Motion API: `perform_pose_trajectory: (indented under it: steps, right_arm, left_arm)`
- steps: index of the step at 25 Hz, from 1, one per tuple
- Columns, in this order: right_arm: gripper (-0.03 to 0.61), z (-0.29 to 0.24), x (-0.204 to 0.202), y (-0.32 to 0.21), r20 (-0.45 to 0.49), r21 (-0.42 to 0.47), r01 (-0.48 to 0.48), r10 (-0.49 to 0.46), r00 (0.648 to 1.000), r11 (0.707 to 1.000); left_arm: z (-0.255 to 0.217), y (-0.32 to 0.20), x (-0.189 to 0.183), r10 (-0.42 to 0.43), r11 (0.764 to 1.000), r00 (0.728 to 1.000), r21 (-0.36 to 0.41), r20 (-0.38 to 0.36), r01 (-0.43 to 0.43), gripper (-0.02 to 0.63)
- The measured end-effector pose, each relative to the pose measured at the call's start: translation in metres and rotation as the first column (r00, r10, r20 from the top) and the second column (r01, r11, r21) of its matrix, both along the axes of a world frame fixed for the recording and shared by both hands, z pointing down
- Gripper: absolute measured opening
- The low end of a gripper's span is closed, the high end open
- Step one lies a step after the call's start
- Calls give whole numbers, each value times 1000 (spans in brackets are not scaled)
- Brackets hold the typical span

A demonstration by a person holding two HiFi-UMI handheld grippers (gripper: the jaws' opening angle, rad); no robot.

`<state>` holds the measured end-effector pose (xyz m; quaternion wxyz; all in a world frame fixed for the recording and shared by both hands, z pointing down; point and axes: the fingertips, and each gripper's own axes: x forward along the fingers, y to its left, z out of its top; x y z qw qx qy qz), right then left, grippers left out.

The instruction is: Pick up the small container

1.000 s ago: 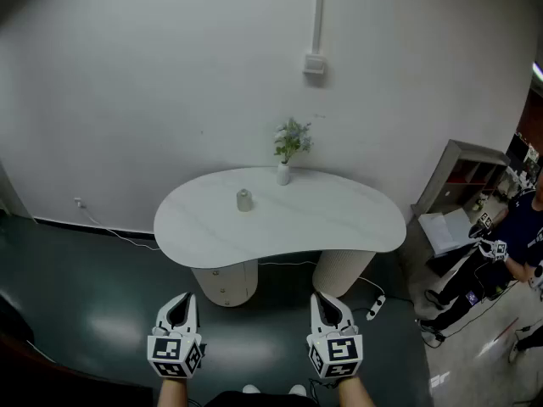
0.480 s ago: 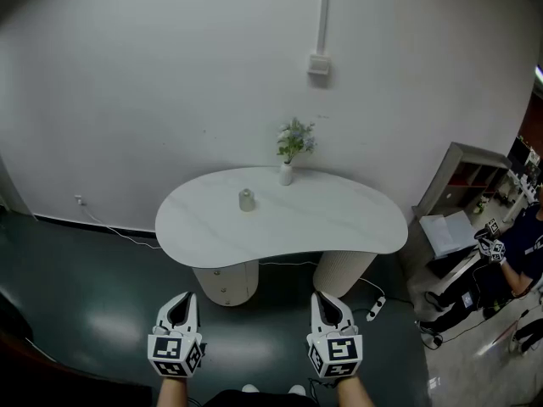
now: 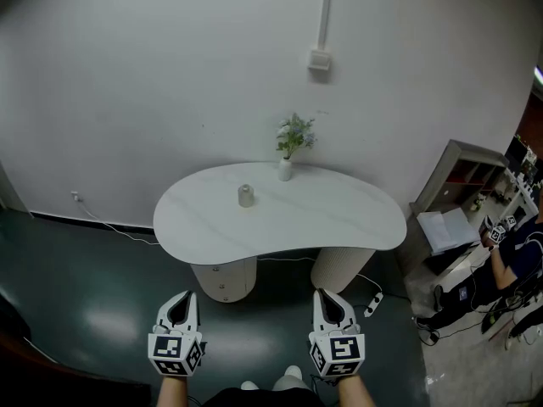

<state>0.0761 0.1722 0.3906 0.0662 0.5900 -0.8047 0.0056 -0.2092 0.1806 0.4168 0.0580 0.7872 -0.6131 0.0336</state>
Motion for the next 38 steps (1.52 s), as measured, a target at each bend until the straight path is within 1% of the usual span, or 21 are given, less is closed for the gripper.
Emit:
perform_pose_trajectory:
  steps: [7, 15, 21, 28, 38]
  right_arm:
    - [66, -2, -1, -6, 14, -5, 9, -9, 1000, 1000]
    - [66, 1, -5, -28, 20, -9, 28, -28, 999, 1000]
    - [66, 4, -6, -56, 13, -24, 40, -40, 999, 999]
    - [66, 14, -6, -85, 24, -42, 57, -56, 998, 997]
    - [66, 26, 1, -148, 48, -77, 77, -74, 996, 994]
  left_arm:
    - [-1, -8, 3, 12, 1000, 1000, 1, -3, -12, 12]
    - [2, -24, 5, 8, 1000, 1000, -11, 20, -8, 12]
    - [1, -50, 3, -4, 1000, 1000, -24, 26, 5, 12]
    - [13, -74, 6, -10, 999, 999, -52, 35, 12, 12]
    - [24, -131, 12, -37, 996, 998, -85, 43, 40, 14]
